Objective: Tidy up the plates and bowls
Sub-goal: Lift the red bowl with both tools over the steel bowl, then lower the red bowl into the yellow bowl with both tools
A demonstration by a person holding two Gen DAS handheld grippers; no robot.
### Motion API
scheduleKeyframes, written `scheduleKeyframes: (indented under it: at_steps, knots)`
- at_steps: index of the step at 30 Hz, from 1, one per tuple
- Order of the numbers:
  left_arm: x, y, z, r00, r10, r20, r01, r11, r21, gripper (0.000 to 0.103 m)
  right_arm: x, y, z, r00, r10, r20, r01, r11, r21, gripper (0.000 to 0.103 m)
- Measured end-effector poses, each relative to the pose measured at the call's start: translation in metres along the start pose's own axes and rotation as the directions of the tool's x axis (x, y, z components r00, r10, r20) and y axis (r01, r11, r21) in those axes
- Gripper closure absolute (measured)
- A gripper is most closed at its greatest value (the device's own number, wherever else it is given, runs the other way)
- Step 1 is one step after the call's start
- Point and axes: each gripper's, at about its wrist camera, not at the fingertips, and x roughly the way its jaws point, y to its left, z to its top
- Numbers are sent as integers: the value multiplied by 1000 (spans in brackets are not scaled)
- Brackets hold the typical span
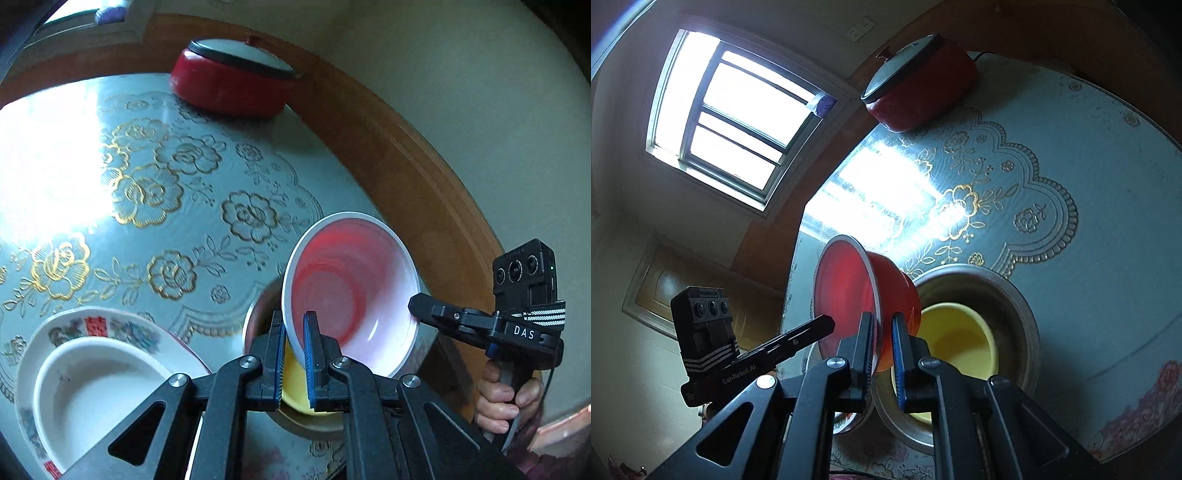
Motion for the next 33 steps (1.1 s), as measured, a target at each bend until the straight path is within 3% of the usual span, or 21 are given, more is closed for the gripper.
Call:
scheduleKeyframes:
  at_steps: [16, 28, 33]
  knots:
    - [35, 0, -33, 990, 17, -138, -16, 1000, 2, 95, 2, -41, -43, 997, -53, -50, 58, 991, 121, 92]
    - [51, 0, -34, 987, 49, -154, -49, 999, 2, 94, 3, -48, -44, 993, -109, -55, 114, 986, 121, 85]
    - [54, -1, -33, 988, 58, -144, -59, 998, 1, 94, 2, -50, -44, 981, -193, -30, 195, 977, 86, 85]
